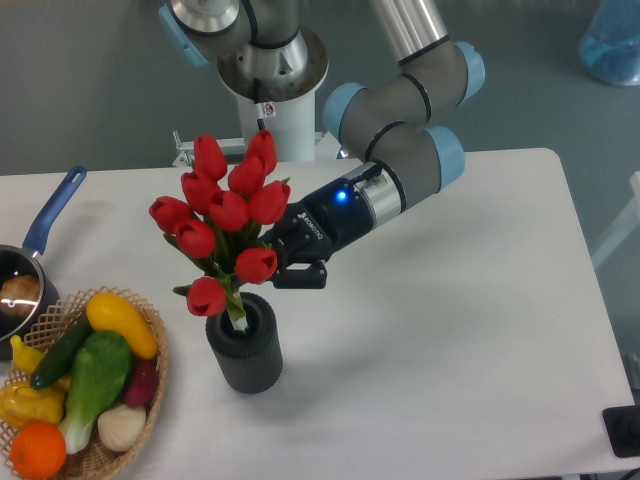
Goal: Insert the flowers into the vase
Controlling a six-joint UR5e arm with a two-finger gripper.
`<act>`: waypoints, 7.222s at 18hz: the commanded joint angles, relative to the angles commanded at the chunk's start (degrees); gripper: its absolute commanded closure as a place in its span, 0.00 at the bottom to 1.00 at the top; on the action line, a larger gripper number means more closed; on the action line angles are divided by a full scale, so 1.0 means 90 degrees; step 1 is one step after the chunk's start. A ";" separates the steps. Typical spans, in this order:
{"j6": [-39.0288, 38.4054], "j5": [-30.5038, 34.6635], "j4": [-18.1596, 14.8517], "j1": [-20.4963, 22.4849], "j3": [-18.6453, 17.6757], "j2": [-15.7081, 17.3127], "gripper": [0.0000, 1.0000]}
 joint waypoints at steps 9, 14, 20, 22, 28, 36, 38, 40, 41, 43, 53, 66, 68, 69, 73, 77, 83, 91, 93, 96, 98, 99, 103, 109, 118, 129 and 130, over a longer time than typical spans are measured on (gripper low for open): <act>0.0126 0.0020 0.0010 0.0029 -0.0010 -0.0166 0.78; 0.0341 0.0029 0.0010 0.0029 -0.0185 -0.0205 0.78; 0.0508 0.0029 0.0019 0.0039 -0.0342 -0.0254 0.77; 0.0683 0.0039 0.0010 0.0039 -0.0400 -0.0273 0.77; 0.0810 0.0039 0.0020 0.0039 -0.0498 -0.0322 0.77; 0.1133 0.0039 0.0020 0.0029 -0.0518 -0.0547 0.77; 0.1133 0.0049 0.0020 0.0029 -0.0518 -0.0576 0.77; 0.1143 0.0049 0.0020 0.0029 -0.0518 -0.0586 0.77; 0.1143 0.0049 0.0029 0.0029 -0.0518 -0.0605 0.77; 0.1201 0.0068 0.0029 0.0039 -0.0518 -0.0664 0.77; 0.1260 0.0186 0.0039 0.0029 -0.0508 -0.0772 0.77; 0.1260 0.0273 0.0049 0.0029 -0.0479 -0.0859 0.73; 0.1269 0.0273 0.0049 0.0039 -0.0469 -0.0869 0.64; 0.1270 0.0273 0.0049 0.0029 -0.0469 -0.0860 0.63; 0.1279 0.0273 0.0049 0.0039 -0.0459 -0.0859 0.59; 0.1338 0.0273 0.0049 0.0039 -0.0459 -0.0859 0.49; 0.1504 0.0273 0.0039 0.0039 -0.0488 -0.0869 0.32; 0.1563 0.0273 0.0039 0.0058 -0.0508 -0.0859 0.00; 0.1553 0.0273 0.0039 0.0059 -0.0518 -0.0840 0.00; 0.1475 0.0662 0.0020 0.0088 -0.0518 -0.0781 0.00; 0.1465 0.0869 0.0020 0.0098 -0.0537 -0.0743 0.00; 0.1446 0.0879 0.0020 0.0098 -0.0527 -0.0704 0.00; 0.1416 0.1532 0.0020 0.0244 -0.0498 -0.0343 0.00; 0.1064 0.2176 0.0010 0.0420 -0.0420 0.0263 0.00; 0.0811 0.3591 0.0029 0.1063 0.0156 0.0790 0.00; 0.0732 0.6510 -0.0106 0.2499 0.0769 0.1455 0.00; 0.0732 0.6842 -0.0204 0.2500 0.0887 0.1465 0.00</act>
